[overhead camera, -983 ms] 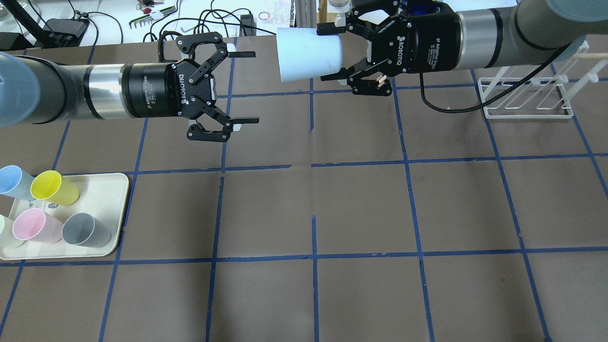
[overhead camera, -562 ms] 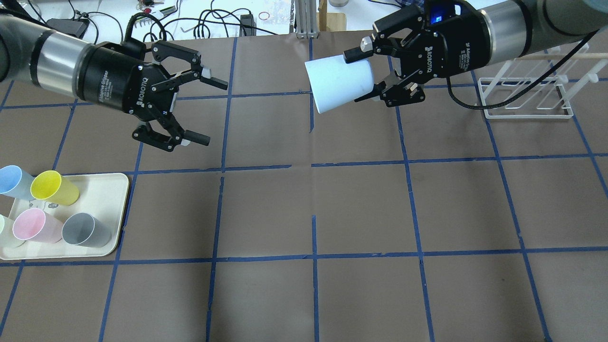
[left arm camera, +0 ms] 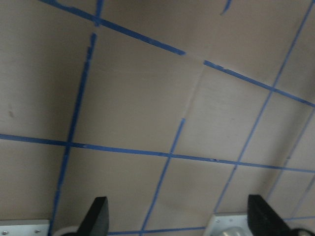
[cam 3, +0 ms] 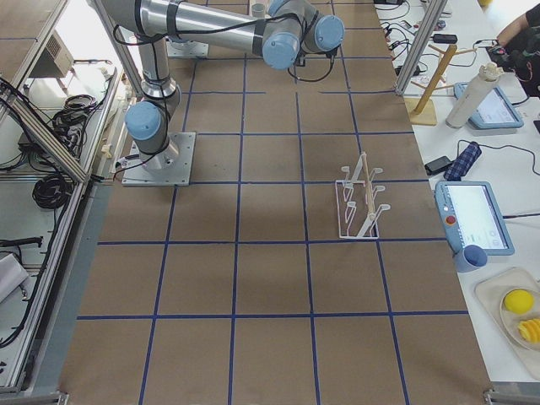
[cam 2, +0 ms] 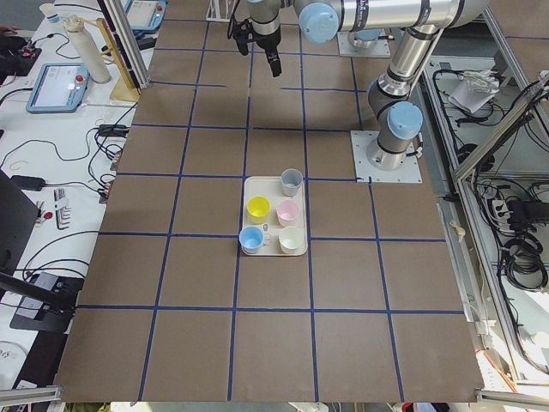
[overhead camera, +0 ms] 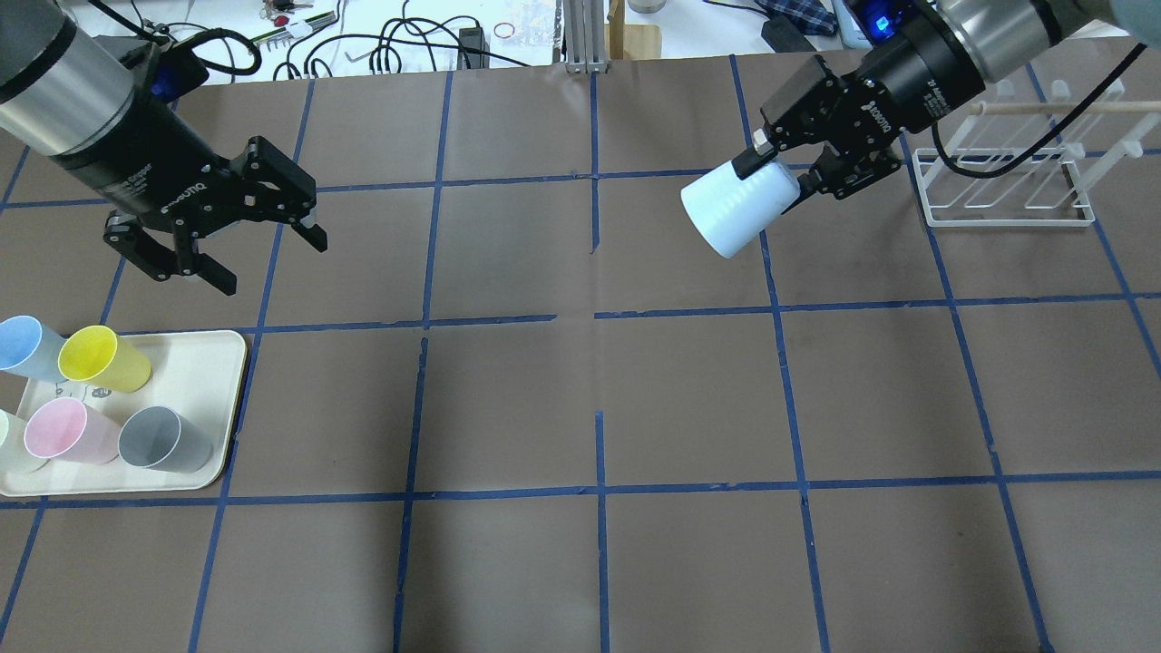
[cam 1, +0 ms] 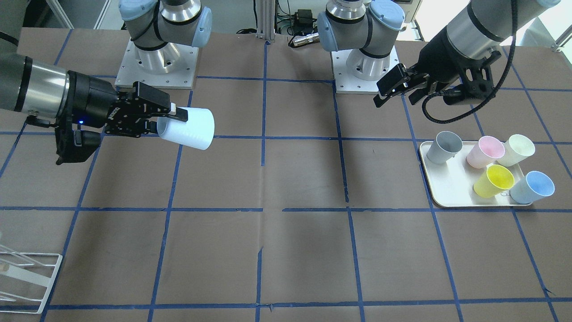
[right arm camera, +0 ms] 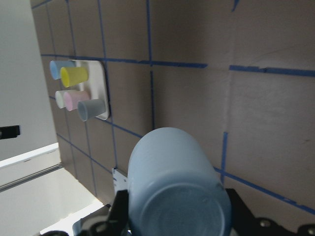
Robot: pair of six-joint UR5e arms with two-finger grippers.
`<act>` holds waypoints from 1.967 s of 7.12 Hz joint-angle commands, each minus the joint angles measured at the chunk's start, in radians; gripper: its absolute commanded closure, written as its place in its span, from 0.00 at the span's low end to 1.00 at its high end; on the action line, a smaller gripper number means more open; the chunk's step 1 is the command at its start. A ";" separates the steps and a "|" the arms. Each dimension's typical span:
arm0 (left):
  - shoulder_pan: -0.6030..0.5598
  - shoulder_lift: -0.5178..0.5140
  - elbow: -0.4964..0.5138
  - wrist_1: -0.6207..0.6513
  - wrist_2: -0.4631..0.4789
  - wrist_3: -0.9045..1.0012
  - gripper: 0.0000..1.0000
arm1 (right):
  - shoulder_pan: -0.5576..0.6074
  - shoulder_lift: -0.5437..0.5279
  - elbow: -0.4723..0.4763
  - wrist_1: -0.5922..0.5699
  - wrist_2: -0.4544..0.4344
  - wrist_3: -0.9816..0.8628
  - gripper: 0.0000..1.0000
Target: Transfer IKEA cup to right arm and place on rack
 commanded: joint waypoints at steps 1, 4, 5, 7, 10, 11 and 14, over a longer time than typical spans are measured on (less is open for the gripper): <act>-0.040 0.058 -0.037 0.030 0.117 -0.018 0.00 | -0.080 0.004 0.000 -0.195 -0.259 0.005 0.54; -0.169 0.077 -0.158 0.242 0.173 -0.001 0.00 | -0.161 0.024 0.000 -0.439 -0.572 -0.003 0.56; -0.168 0.072 -0.161 0.245 0.176 0.096 0.00 | -0.190 0.037 0.000 -0.534 -0.606 -0.006 0.56; -0.154 0.080 -0.154 0.236 0.171 0.132 0.00 | -0.209 0.094 0.000 -0.668 -0.616 -0.004 0.56; -0.154 0.083 -0.152 0.233 0.176 0.134 0.00 | -0.209 0.134 0.000 -0.734 -0.613 -0.006 0.56; -0.156 0.084 -0.154 0.233 0.166 0.135 0.00 | -0.209 0.142 0.003 -0.738 -0.612 -0.004 0.55; -0.154 0.086 -0.154 0.239 0.166 0.141 0.00 | -0.223 0.171 0.003 -0.741 -0.611 -0.011 0.54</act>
